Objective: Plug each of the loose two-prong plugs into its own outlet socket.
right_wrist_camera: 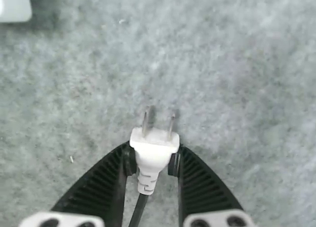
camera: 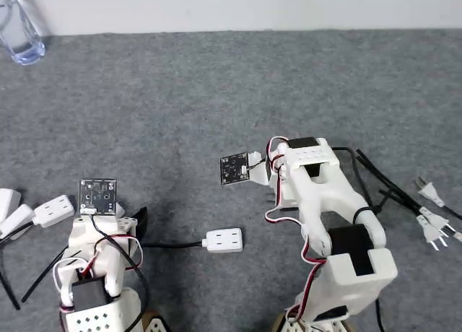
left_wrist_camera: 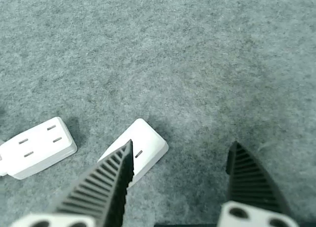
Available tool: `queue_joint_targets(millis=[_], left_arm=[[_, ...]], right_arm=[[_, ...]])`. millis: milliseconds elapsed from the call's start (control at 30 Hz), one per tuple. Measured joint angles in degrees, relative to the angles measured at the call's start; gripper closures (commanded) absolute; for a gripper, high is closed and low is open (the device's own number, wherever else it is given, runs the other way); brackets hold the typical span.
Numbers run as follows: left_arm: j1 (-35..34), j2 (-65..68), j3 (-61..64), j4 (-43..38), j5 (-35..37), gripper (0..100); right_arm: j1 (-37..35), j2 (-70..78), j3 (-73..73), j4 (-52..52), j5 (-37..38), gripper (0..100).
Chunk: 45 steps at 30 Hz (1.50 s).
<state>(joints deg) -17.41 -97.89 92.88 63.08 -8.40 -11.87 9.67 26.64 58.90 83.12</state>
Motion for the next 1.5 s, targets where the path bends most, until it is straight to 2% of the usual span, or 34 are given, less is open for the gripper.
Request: queue_joint_targets(millis=[133,433,767,900,1500], left_arm=[[0.00,0.00,0.00,0.00,0.00,71],[0.00,0.00,0.00,0.00,0.00,71],[0.00,0.00,0.00,0.00,0.00,71],[0.00,0.00,0.00,0.00,0.00,71],[0.00,0.00,0.00,0.00,0.00,71]], right_arm=[[0.00,0.00,0.26,0.35,0.09,82.3],[0.18,-0.97,0.44,2.99,-0.18,87.7],[0.70,-2.20,0.44,3.25,-6.86,87.6],[0.62,-1.05,0.53,0.09,-10.11,87.6],[-0.35,-0.53,1.32,-1.49,-10.81,87.9]])
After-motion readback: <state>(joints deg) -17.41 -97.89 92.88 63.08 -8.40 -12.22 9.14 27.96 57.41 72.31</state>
